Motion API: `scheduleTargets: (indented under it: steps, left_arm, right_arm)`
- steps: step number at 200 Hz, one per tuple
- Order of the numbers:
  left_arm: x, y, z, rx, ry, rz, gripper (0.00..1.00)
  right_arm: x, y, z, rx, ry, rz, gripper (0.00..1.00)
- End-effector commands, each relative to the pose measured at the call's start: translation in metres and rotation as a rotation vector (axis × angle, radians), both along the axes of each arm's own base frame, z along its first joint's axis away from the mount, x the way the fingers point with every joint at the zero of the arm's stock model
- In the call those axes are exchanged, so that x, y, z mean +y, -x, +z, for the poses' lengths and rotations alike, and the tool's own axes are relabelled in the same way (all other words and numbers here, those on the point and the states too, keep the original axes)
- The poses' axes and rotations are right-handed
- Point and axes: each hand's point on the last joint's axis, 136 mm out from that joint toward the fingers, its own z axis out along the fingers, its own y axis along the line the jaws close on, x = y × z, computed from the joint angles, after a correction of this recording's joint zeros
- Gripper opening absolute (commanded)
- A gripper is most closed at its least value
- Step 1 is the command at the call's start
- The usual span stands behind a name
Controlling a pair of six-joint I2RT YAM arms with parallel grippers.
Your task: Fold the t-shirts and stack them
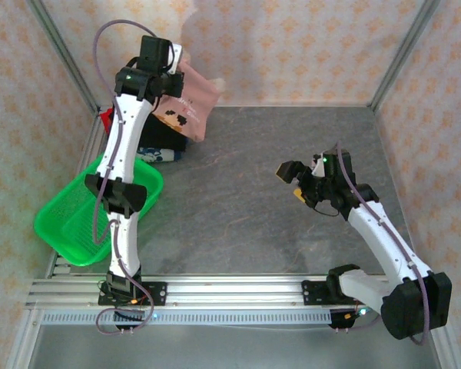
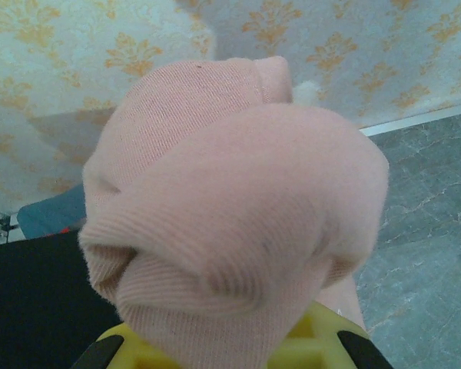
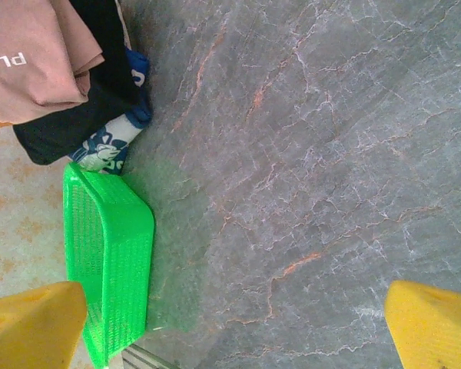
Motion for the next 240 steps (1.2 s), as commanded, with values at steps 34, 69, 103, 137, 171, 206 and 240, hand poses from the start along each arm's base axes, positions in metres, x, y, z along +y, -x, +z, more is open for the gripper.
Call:
scheduleTargets:
  steps: [34, 69, 103, 137, 171, 206, 240]
  left_arm:
    - [0.045, -0.009, 0.022, -0.076, 0.087, 0.076, 0.00]
    - [0.085, -0.028, -0.016, -0.012, 0.135, 0.153, 0.00]
    - [0.133, -0.047, -0.069, 0.069, 0.205, 0.246, 0.00]
    - [0.176, -0.060, -0.118, 0.126, 0.281, 0.328, 0.00]
    - [0.227, -0.062, -0.151, 0.146, 0.346, 0.439, 0.44]
    - [0.255, -0.058, -0.132, 0.081, 0.433, 0.499, 0.88]
    - [0.275, -0.038, -0.079, -0.022, 0.437, 0.575, 1.00]
  right_arm:
    - [0.002, -0.009, 0.015, -0.044, -0.010, -0.008, 0.99]
    - [0.003, -0.011, 0.009, -0.025, 0.001, -0.004, 0.99]
    - [0.005, -0.020, 0.003, -0.001, 0.005, -0.004, 0.99]
    - [0.008, -0.033, -0.003, 0.024, 0.009, -0.005, 0.99]
    - [0.013, -0.043, -0.006, 0.042, 0.011, 0.001, 0.99]
    - [0.019, -0.048, -0.003, 0.040, 0.014, 0.011, 0.99]
    - [0.017, -0.041, 0.007, 0.017, 0.017, 0.009, 0.99]
